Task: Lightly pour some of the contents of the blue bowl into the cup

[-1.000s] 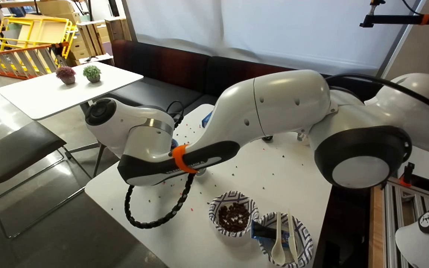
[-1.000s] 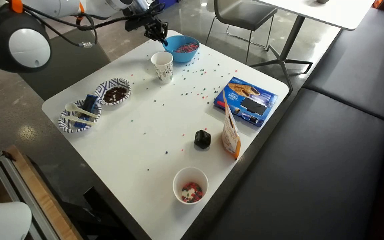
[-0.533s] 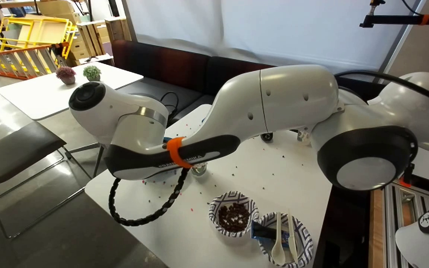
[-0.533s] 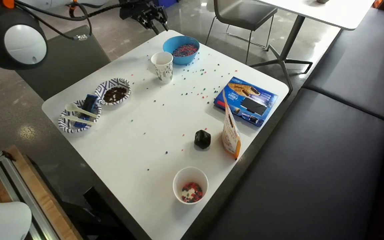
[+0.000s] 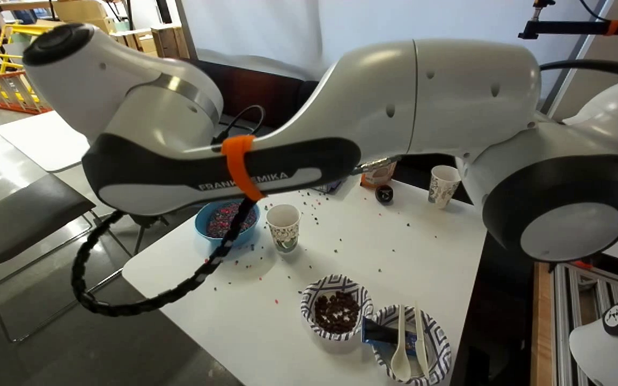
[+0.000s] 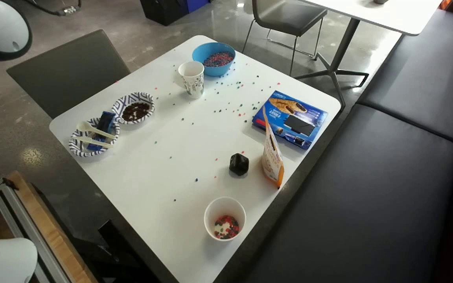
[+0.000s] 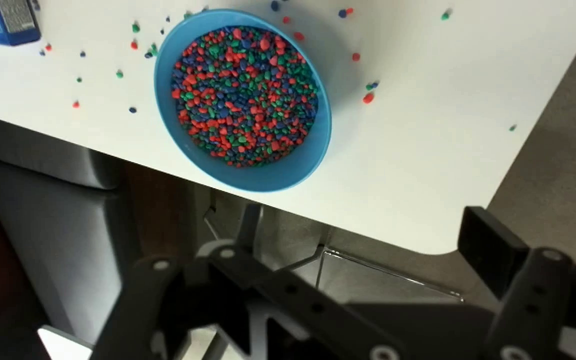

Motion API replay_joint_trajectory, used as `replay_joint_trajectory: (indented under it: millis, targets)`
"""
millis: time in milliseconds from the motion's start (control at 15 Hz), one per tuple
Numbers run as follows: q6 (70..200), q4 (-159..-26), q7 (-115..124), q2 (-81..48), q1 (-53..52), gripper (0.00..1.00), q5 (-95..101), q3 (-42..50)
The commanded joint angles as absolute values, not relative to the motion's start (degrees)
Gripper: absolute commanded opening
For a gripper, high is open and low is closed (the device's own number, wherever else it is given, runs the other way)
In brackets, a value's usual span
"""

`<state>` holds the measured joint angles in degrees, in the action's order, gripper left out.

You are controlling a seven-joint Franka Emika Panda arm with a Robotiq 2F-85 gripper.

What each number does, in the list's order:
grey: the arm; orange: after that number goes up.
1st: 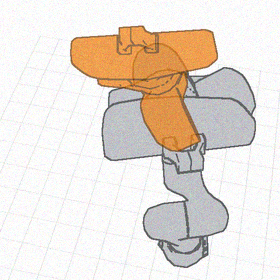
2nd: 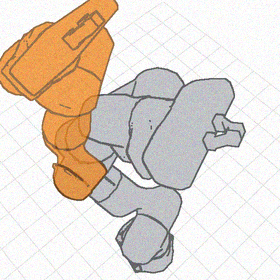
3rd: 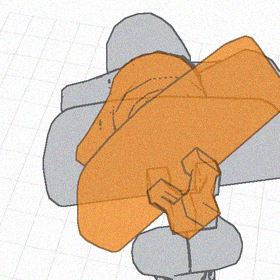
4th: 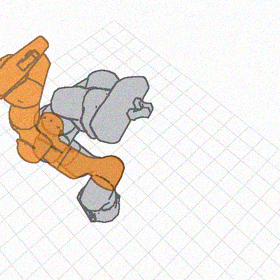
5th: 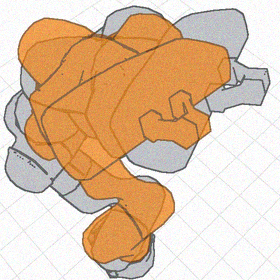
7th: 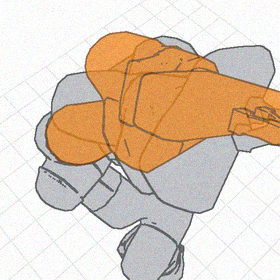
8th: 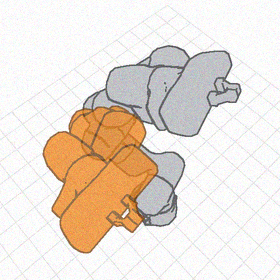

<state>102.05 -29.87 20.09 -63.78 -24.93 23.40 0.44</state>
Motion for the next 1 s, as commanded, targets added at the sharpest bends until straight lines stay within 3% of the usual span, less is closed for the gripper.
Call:
replay_joint_trajectory:
  millis: [0,733,933]
  targets:
    - [98.61,-31.07,27.82,-59.88,-23.8,1.0,19.67,-1.26]
    - [90.91,-36.1,21.06,-52.88,-13.67,1.0,10.81,-7.14]
    - [92.83,-31.85,23.86,-55.65,-14.65,1.0,12.42,-5.87]
